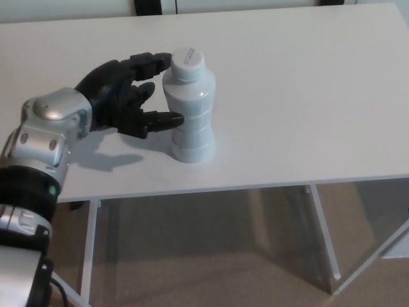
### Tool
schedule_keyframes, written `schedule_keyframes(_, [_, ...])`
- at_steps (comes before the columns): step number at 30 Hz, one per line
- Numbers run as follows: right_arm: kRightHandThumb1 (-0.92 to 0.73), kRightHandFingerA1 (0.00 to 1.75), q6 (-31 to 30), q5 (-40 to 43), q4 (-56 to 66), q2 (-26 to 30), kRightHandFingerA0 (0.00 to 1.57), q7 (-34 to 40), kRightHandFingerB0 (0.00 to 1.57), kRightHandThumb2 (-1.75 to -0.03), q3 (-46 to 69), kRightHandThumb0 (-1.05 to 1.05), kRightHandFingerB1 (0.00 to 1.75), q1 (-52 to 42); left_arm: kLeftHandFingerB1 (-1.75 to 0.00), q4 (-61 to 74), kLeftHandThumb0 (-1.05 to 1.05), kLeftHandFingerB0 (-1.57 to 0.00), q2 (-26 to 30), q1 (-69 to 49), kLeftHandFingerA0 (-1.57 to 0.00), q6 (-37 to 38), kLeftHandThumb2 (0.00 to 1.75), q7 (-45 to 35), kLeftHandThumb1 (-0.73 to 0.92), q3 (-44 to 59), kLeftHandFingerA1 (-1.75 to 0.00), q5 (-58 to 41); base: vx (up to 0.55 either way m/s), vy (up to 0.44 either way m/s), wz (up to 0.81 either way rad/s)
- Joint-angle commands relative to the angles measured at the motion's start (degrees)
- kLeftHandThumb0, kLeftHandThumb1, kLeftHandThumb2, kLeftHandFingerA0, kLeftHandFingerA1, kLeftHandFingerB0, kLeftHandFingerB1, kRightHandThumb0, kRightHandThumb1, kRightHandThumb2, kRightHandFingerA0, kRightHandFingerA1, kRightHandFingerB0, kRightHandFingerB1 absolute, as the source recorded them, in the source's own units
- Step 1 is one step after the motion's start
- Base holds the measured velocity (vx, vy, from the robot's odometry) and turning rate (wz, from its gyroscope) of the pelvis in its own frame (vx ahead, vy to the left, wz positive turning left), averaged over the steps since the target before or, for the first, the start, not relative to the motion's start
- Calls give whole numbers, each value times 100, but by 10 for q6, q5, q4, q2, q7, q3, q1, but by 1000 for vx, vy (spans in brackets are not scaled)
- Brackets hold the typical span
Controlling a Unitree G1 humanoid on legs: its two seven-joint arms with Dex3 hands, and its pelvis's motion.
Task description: The robot picks up a bottle from a person using its left hand and walk towards the table in frontand put the bottle on the table.
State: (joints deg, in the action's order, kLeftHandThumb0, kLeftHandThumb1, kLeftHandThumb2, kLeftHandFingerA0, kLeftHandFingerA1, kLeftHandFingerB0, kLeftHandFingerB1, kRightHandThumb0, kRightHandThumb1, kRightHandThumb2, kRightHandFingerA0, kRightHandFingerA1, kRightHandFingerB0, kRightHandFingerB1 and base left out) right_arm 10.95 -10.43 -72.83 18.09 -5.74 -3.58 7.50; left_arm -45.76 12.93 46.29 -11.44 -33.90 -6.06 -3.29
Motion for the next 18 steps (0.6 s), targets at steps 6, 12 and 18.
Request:
schedule_keyframes(6, [-67, 45, -9, 2, -2, 6, 68, -3, 52, -60, 8, -38, 39, 7, 0, 6, -70, 0, 31, 5, 0, -36, 54, -33, 43, 3, 0, 6, 0, 0, 0])
schedule_keyframes(12, [-68, 47, 2, -3, 0, 7, 69, 1, 54, -60, 5, -38, 40, 3, 0, 79, -69, 0, 67, -49, 0, -15, 67, -53, 36, 31, 0, -19, 0, 0, 0])
schedule_keyframes(18, [-67, 48, -3, -2, 0, 6, 71, 1, 53, -60, 7, -39, 40, 5, 0, 247, -65, 0, 77, -167, 0, 10, 66, -34, 36, 98, 0, -53, 0, 0, 0])
